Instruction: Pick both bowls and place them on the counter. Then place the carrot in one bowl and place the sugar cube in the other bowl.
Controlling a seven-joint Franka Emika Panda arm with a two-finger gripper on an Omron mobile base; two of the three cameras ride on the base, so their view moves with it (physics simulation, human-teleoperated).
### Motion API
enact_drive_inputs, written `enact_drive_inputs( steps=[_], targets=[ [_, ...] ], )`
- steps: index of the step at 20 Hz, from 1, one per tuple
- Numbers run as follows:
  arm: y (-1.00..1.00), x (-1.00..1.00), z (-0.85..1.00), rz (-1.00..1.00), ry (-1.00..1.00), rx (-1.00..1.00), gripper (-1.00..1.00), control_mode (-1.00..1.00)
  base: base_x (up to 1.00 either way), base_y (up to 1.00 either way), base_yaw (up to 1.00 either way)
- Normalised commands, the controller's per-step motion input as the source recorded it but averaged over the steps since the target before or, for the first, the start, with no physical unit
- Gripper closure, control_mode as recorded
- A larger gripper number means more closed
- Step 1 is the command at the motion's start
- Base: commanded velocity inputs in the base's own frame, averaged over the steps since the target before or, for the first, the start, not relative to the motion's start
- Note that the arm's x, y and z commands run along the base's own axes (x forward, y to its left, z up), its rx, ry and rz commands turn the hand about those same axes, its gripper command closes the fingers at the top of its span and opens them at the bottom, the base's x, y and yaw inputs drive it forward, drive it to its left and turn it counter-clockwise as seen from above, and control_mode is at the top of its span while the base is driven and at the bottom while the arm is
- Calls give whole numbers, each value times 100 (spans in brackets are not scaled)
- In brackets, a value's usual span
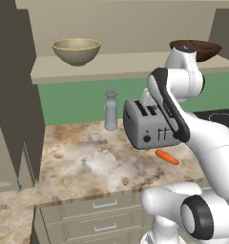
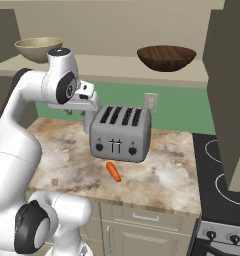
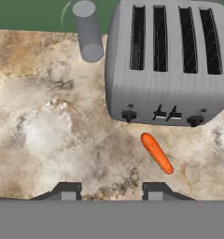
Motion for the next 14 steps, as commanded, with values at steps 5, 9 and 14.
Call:
enact_drive_inputs(
  steps=[5,9,14],
  targets=[
    [0,-9,0,0,-2,0,-100,-100,0,0,0],
    [8,-19,2,-13,-9,7,-100,-100,0,0,0],
    [25,-16,24,-24,-4,27,-100,-100,0,0,0]
  ],
)
